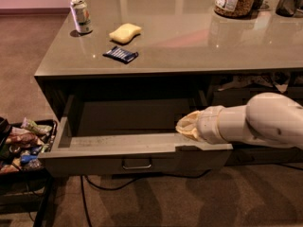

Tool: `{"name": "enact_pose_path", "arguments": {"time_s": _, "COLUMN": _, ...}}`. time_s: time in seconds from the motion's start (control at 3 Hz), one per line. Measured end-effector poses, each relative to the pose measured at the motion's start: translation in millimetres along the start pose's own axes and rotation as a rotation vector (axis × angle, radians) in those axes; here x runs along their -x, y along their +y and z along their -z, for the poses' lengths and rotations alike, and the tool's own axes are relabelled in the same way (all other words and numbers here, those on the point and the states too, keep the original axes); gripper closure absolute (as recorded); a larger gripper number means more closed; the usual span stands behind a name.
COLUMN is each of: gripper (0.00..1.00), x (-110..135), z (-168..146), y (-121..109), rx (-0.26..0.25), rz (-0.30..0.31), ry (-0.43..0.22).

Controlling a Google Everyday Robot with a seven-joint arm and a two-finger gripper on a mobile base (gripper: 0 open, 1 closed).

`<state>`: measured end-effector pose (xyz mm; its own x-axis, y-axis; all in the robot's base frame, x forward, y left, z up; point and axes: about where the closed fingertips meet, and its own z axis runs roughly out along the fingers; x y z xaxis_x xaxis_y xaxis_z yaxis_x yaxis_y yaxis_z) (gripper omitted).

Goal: Open top drawer

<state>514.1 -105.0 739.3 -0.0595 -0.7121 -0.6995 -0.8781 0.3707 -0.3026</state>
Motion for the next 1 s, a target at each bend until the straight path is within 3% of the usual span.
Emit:
{"name": "enact_pose_path", "arguments": {"time_s": 0.67, "gripper": 1.00, "x": -29, "z": -30, "y": -9, "rx": 0.038, "rz": -0.029, "ry": 0.039}}
{"name": "enact_pose_path", "arguments": {"time_s": 1.0, "gripper": 1.00, "x": -46, "z": -44, "y": -4, "rx": 0.102, "rz": -0.055, "ry": 0.075}}
